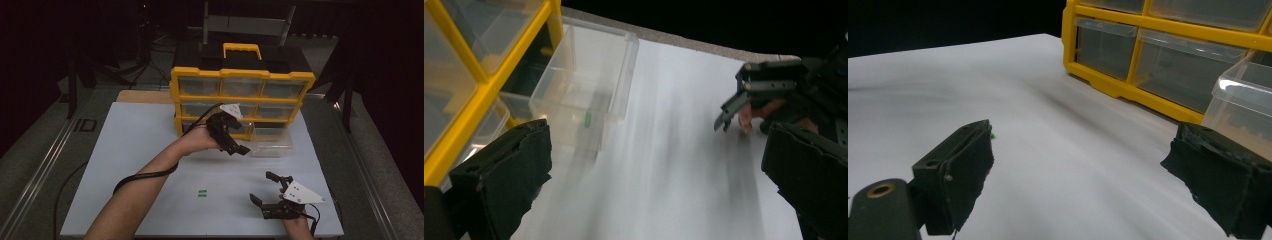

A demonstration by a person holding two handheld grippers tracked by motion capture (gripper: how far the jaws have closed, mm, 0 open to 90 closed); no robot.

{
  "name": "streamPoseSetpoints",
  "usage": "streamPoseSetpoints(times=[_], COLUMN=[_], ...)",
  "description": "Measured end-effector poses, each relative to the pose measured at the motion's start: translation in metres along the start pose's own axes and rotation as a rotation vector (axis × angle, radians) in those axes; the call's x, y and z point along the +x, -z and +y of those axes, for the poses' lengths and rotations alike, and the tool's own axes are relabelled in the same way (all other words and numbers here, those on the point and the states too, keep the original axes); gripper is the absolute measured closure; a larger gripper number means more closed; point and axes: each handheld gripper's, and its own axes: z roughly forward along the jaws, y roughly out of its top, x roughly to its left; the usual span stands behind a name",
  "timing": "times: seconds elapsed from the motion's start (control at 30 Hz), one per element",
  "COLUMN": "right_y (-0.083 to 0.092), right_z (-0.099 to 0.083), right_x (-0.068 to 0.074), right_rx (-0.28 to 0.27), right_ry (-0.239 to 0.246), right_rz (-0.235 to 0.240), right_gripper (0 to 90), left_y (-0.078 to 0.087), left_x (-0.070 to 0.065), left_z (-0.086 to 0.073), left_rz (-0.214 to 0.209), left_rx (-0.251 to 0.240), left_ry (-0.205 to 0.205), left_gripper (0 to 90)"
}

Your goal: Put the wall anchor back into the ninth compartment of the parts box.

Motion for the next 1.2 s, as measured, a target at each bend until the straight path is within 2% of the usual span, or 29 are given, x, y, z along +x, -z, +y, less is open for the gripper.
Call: streamPoseSetpoints(times=[0.3, 0.63, 0.77, 0.93, 0.97, 1.2], right_y=[0.000, 0.000, 0.001, 0.001, 0.001, 0.001], right_z=[0.000, 0.000, 0.000, 0.000, 0.000, 0.000], right_x=[-0.002, -0.002, -0.001, -0.001, -0.001, -0.001], right_rx=[0.003, 0.001, 0.001, 0.001, -0.002, 0.001], right_ry=[0.003, 0.004, 0.002, 0.006, 0.009, 0.006], right_rz=[-0.020, -0.021, -0.018, -0.015, -0.016, -0.015], right_gripper=[9.7, 9.7, 9.6, 9.7, 9.6, 9.6], left_y=[0.017, 0.029, 0.031, 0.032, 0.032, 0.034], left_x=[-0.008, -0.012, -0.017, -0.025, -0.026, -0.032], left_z=[-0.023, -0.049, -0.059, -0.070, -0.073, -0.095], left_rz=[-0.014, -0.006, -0.005, 0.005, 0.014, 0.003], left_rx=[-0.002, -0.012, -0.011, 0.023, 0.027, 0.028], left_ry=[0.006, 0.025, 0.028, 0.014, 0.015, 0.038], left_gripper=[0.4, 0.4, 0.4, 0.4, 0.4, 0.4])
